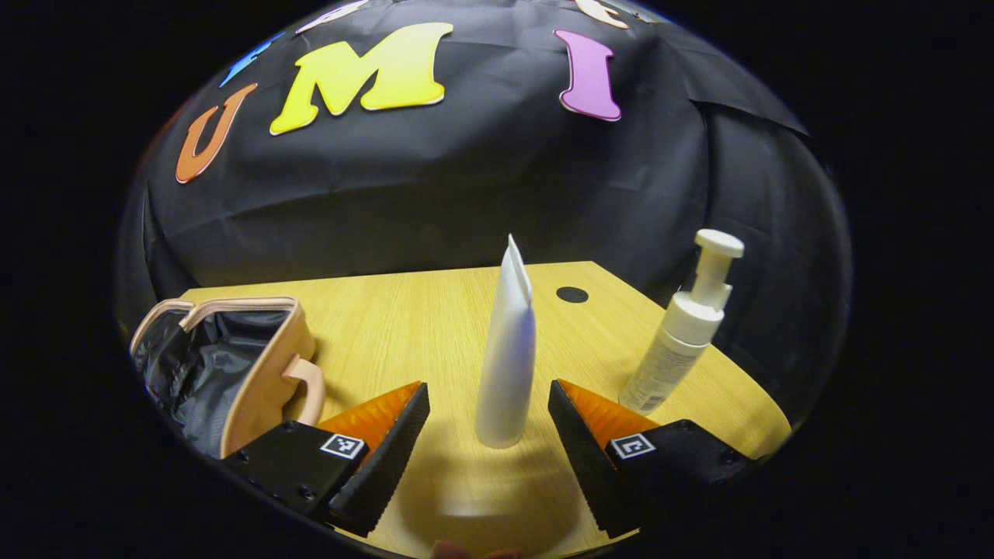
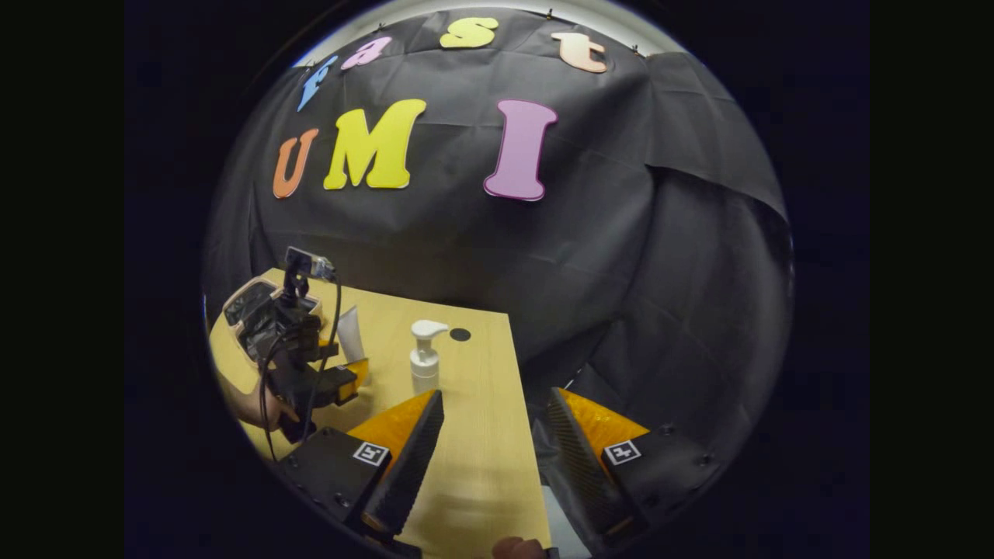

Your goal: First open the suitcase, pack the skin care products into it, and then close the suitcase.

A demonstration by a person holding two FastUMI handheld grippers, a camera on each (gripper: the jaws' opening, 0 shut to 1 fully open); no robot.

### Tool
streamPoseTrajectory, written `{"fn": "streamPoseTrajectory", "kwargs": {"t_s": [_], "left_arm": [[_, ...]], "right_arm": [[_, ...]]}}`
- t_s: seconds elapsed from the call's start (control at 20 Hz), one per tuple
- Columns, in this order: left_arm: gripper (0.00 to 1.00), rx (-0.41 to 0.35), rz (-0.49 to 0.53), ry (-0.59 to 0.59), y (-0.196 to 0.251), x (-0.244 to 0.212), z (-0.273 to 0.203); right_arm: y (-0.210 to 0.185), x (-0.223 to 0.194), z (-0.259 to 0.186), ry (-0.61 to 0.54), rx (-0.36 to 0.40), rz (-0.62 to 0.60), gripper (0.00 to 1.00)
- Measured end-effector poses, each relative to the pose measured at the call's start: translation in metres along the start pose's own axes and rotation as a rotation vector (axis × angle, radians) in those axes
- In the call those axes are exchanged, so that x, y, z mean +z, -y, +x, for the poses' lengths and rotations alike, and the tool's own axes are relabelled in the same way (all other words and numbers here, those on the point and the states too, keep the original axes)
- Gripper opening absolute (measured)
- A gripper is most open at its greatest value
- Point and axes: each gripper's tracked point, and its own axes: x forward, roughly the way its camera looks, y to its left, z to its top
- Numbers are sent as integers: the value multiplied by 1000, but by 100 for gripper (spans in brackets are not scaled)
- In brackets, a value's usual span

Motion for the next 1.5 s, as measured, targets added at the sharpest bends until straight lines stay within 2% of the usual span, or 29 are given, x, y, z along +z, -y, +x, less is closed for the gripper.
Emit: {"fn": "streamPoseTrajectory", "kwargs": {"t_s": [0.1, 0.3, 0.4, 0.45, 0.55, 0.6, 0.65, 0.75, 0.8, 0.85, 1.05, 1.25, 1.5], "left_arm": [[99, -7, 5, -26, 1, -6, 12], [89, -24, 31, -73, 4, -16, 25], [78, -34, 37, -88, 7, -20, 29], [63, -35, 44, -91, 7, -20, 30], [51, -58, 45, -96, 8, -21, 31], [57, -62, 41, -96, 7, -21, 29], [49, -64, 32, -90, 4, -19, 26], [49, -81, 1, -62, 4, -6, 12], [56, -82, -2, -47, 1, 3, 1], [49, -86, -4, -39, -2, 10, -13], [49, -66, -12, -44, -23, 23, -74], [48, -7, -65, -85, -59, 14, -122], [48, 102, -118, -113, -115, 14, -167]], "right_arm": [[-2, -1, 7, -6, 7, 3, 82], [-4, -4, 14, -13, 17, 8, 82], [-3, -6, 15, -16, 16, 13, 82], [-3, -7, 16, -18, 14, 17, 82], [-5, -9, 19, -17, 18, 20, 82], [-7, -11, 21, -16, 26, 17, 82], [-13, -15, 25, -16, 43, 14, 81], [-27, -23, 41, -19, 82, 27, 81], [-36, -33, 55, -32, 98, 35, 82], [-48, -42, 68, -46, 120, 44, 82], [-100, -74, 115, -101, 207, 36, 82], [-122, -70, 159, -102, 198, 87, 82], [-133, -82, 198, -116, 170, 154, 80]]}}
